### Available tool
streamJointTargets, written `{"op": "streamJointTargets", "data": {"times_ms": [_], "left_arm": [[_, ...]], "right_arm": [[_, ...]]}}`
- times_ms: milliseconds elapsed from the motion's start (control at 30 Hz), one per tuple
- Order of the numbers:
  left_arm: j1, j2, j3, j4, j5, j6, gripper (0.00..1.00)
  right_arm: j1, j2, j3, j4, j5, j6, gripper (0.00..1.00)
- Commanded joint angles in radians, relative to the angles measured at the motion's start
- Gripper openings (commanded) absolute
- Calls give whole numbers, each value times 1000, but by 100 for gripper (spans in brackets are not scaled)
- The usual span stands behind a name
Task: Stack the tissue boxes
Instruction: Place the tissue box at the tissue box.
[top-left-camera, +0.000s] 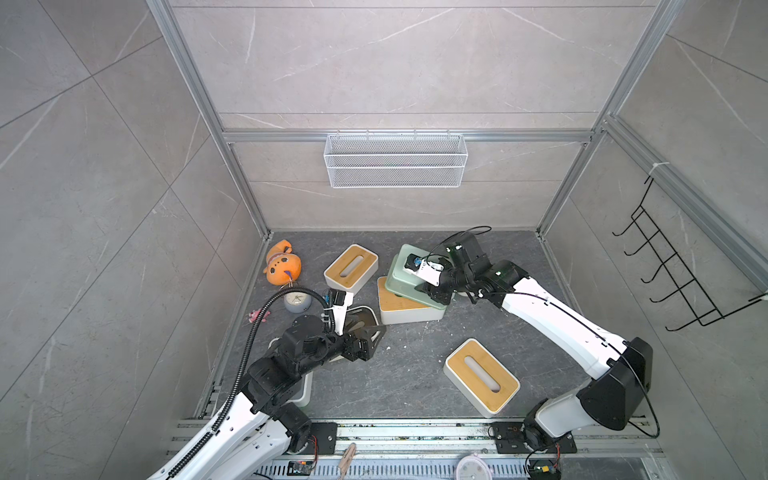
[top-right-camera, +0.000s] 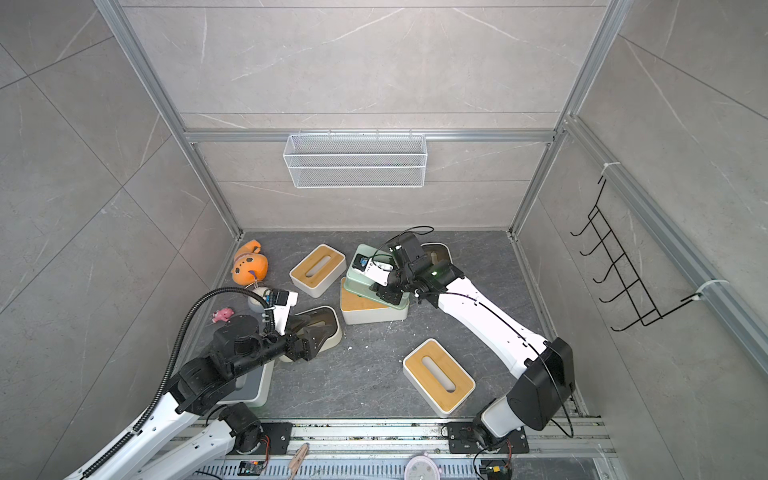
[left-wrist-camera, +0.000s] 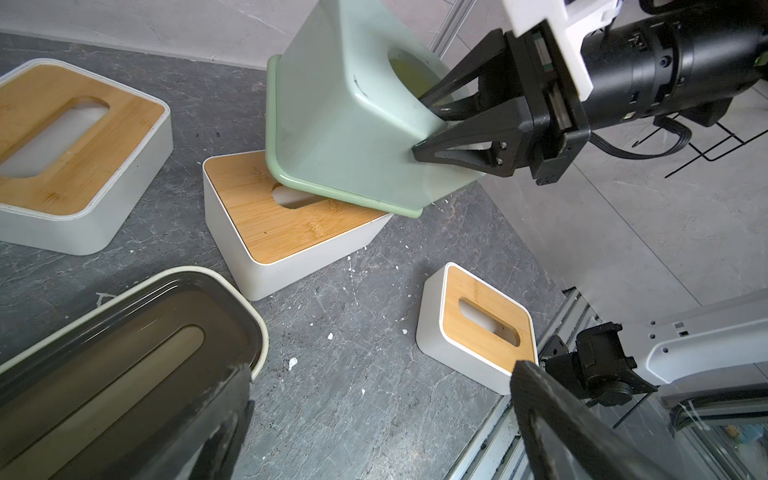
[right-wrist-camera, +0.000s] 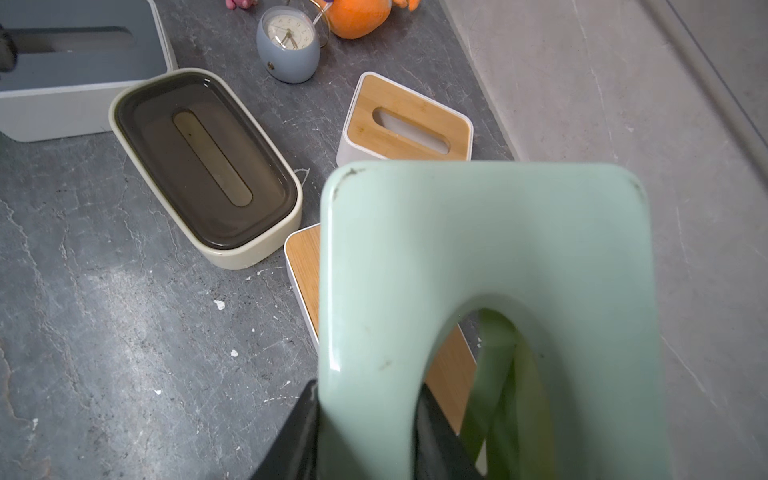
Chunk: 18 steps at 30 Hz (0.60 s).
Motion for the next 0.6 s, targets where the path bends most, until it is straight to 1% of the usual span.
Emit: {"op": "streamJointTargets", "data": {"times_ms": [0, 133, 300, 433, 567], "left_arm": [[-5, 37, 75, -36, -23, 37, 100], [-8, 71, 95, -58, -33, 29, 100], [-7, 28, 55, 4, -20, 43, 100], [-8, 6, 57, -17, -53, 58, 100], [-8, 10, 53, -16, -43, 55, 100]], "right_arm": [[9, 31, 60, -43, -26, -101, 28], [9, 67, 91, -95, -30, -154, 28], [9, 107, 126, -136, -47, -206, 29], [9, 148, 168, -190, -51, -239, 29], [9, 186, 194, -220, -43, -258, 29]]}}
